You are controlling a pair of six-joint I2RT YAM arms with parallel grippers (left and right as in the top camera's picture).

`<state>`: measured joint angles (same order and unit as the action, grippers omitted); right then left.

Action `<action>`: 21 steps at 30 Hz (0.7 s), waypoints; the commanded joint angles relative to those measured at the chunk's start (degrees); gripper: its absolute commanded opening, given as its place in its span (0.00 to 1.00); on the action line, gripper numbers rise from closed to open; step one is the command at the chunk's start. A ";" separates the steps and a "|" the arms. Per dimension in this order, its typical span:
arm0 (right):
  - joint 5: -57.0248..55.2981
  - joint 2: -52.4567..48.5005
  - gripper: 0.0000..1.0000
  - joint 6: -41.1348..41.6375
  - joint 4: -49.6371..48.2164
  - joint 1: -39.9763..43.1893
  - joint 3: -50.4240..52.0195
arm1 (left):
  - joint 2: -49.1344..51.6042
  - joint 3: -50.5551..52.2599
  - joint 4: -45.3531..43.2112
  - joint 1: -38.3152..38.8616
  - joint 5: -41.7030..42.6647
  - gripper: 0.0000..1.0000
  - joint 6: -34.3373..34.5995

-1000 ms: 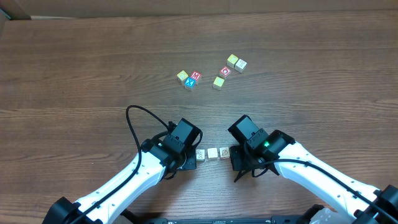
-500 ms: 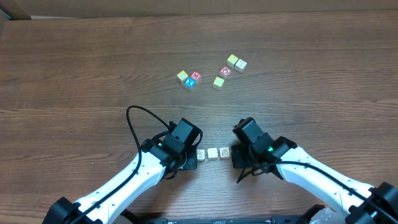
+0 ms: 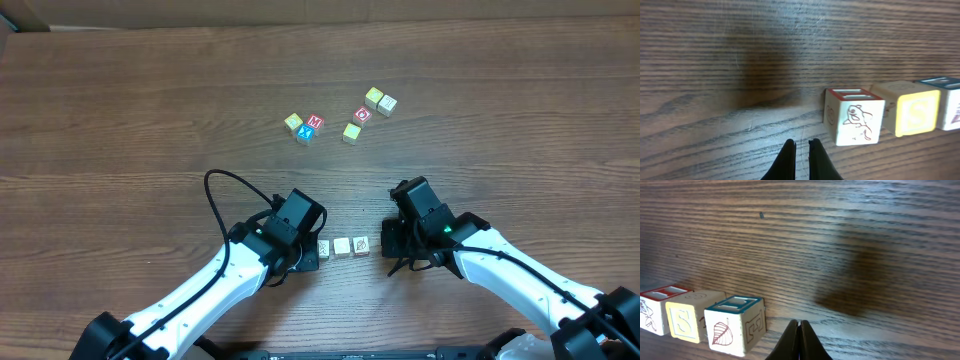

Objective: Flip 3 blocks
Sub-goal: 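Bring the right gripper down beside the leaf block end of the row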

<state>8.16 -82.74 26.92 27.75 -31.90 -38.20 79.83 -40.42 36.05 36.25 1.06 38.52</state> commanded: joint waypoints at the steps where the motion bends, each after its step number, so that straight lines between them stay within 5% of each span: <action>1: 1.62 -1.60 0.04 -0.63 -0.70 0.15 0.28 | 2.62 0.55 -0.70 -0.35 0.48 0.04 1.42; 21: 5.70 -2.21 0.04 -1.68 -2.14 0.15 0.28 | 6.32 0.55 -6.27 -0.33 0.48 0.04 2.21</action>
<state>13.21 -84.88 25.69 26.39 -31.90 -38.17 85.56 -40.40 30.15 36.25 1.30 40.16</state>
